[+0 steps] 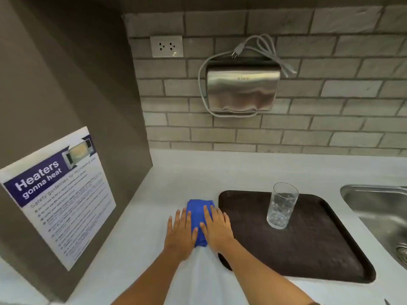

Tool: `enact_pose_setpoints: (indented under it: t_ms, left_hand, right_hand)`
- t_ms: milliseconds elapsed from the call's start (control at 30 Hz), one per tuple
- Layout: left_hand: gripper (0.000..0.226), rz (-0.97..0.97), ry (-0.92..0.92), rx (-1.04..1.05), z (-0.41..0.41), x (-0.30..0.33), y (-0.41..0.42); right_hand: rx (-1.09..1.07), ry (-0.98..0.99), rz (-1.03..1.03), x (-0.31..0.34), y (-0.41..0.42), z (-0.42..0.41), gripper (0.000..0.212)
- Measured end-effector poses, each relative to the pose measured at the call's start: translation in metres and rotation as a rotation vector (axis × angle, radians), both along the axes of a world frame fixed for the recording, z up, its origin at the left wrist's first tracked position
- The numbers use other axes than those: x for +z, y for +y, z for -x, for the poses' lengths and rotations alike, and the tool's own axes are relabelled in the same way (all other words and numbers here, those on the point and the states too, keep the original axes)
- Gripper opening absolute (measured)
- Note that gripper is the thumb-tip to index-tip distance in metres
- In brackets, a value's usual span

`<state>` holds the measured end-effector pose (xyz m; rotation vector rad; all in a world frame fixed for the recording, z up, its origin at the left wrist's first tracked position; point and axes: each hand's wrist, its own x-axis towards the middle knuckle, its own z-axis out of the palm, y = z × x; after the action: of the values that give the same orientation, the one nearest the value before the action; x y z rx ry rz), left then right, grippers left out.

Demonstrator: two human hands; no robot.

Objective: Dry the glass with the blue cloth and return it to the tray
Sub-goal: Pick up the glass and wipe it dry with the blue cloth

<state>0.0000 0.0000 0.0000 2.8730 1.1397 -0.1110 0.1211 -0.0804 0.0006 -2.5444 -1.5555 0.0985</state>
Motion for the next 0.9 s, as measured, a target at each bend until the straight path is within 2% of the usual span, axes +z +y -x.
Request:
enact_pose_setpoints:
  t_ms: [67, 100, 167, 467, 600, 700, 767, 867, 900]
  left_hand:
    - [0.082, 0.073, -0.03, 0.017, 0.002, -0.004, 0.005]
    - [0.081, 0.066, -0.039, 0.021, 0.002, -0.01, 0.009]
    - [0.065, 0.053, -0.019, 0.027, -0.001, -0.019, 0.016]
    - [0.061, 0.095, 0.002, -0.069, -0.011, -0.031, 0.029]
    - [0.062, 0.139, 0.016, -0.09, -0.011, -0.031, 0.031]
    - [0.062, 0.169, 0.01, -0.094, -0.01, -0.026, 0.028]
    - [0.062, 0.23, -0.053, -0.094, -0.007, -0.027, 0.029]
    - [0.063, 0.371, -0.281, -0.11, -0.002, -0.027, 0.028]
    - [0.064, 0.44, -0.386, -0.098, -0.002, -0.025, 0.025]
  right_hand:
    - [-0.04, 0.027, 0.027, -0.003, 0.013, -0.001, 0.061]
    - [-0.058, 0.021, 0.037, -0.006, 0.018, -0.002, 0.061]
    - [-0.084, 0.016, 0.067, -0.01, 0.029, -0.004, 0.061]
    - [-0.177, -0.074, 0.147, -0.018, 0.052, -0.002, 0.061]
    - [-0.156, -0.013, 0.115, -0.016, 0.056, 0.002, 0.059]
    - [-0.158, 0.086, 0.067, -0.011, 0.058, 0.004, 0.057]
    - [-0.202, 0.246, -0.036, -0.006, 0.058, 0.006, 0.048]
    - [-0.253, 0.535, -0.282, 0.007, 0.051, 0.013, 0.029]
    - [-0.279, 0.646, -0.351, 0.014, 0.047, 0.018, 0.029]
